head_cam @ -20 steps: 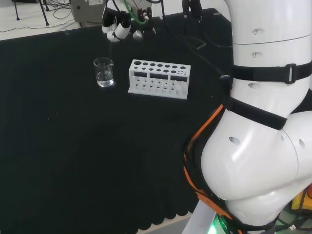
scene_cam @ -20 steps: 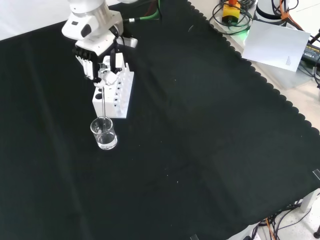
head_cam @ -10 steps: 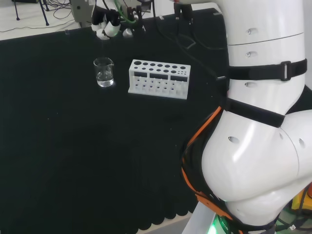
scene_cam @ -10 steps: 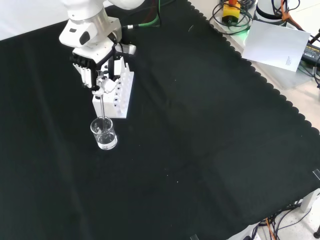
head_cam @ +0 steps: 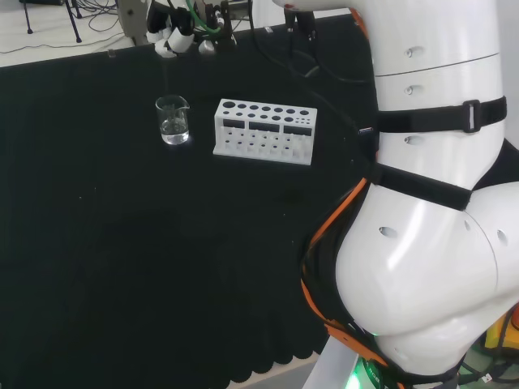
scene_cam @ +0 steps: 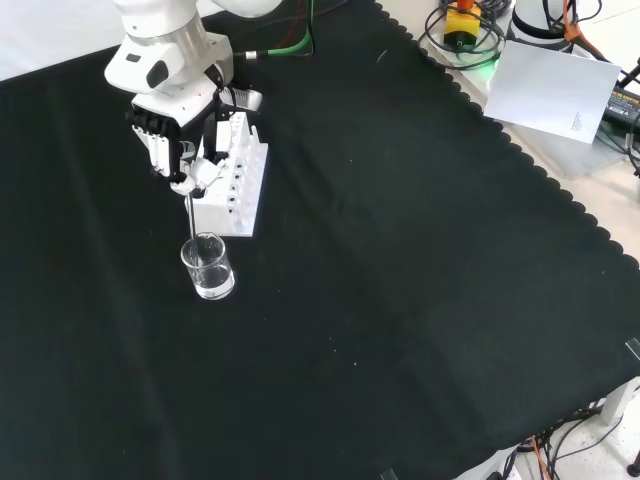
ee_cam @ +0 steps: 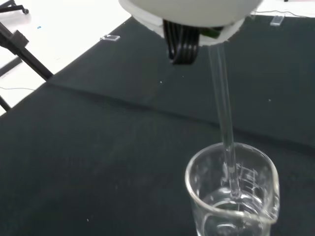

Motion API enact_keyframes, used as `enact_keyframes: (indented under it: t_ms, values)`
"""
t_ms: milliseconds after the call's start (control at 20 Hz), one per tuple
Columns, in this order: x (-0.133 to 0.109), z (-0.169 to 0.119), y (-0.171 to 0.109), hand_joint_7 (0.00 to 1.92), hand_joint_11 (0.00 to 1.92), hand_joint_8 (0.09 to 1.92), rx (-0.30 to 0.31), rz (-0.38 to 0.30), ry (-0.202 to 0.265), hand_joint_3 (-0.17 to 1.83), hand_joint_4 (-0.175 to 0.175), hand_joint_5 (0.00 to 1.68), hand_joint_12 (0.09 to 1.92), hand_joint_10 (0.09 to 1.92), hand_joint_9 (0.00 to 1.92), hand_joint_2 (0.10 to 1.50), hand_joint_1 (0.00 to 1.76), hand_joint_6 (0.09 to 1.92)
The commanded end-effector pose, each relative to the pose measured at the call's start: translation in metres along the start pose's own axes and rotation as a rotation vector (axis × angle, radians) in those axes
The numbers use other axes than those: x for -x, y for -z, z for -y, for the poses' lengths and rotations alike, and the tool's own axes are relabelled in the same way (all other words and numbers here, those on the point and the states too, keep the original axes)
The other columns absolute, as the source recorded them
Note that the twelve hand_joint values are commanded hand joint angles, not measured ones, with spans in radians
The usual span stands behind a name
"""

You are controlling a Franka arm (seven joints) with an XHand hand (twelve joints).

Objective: Stir in the beaker to the left of the white test tube rack with the glass rod.

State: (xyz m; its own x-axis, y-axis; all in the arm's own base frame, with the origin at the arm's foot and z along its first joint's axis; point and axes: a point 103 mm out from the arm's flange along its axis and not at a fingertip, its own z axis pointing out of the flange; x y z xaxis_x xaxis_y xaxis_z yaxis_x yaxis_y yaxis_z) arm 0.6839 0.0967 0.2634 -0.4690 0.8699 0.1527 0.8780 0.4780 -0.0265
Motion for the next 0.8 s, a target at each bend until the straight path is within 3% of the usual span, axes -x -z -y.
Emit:
enact_keyframes:
  t_ms: [50, 250, 800]
  values:
    - [0.017, 0.021, 0.002, 1.19, 1.72, 1.13, -0.01, 0.016, -0.037, 0.72, -0.175, 1.15, 0.84, 0.87, 1.72, 0.68, 1.31, 0.62]
    - [0.02, 0.033, 0.009, 1.19, 1.72, 1.13, 0.0, 0.016, -0.041, 0.72, -0.175, 1.16, 0.84, 0.87, 1.72, 0.68, 1.31, 0.61]
    - [-0.003, 0.038, 0.013, 1.19, 1.72, 1.13, 0.026, 0.039, -0.005, 0.71, -0.175, 1.16, 0.84, 0.87, 1.72, 0.68, 1.31, 0.6]
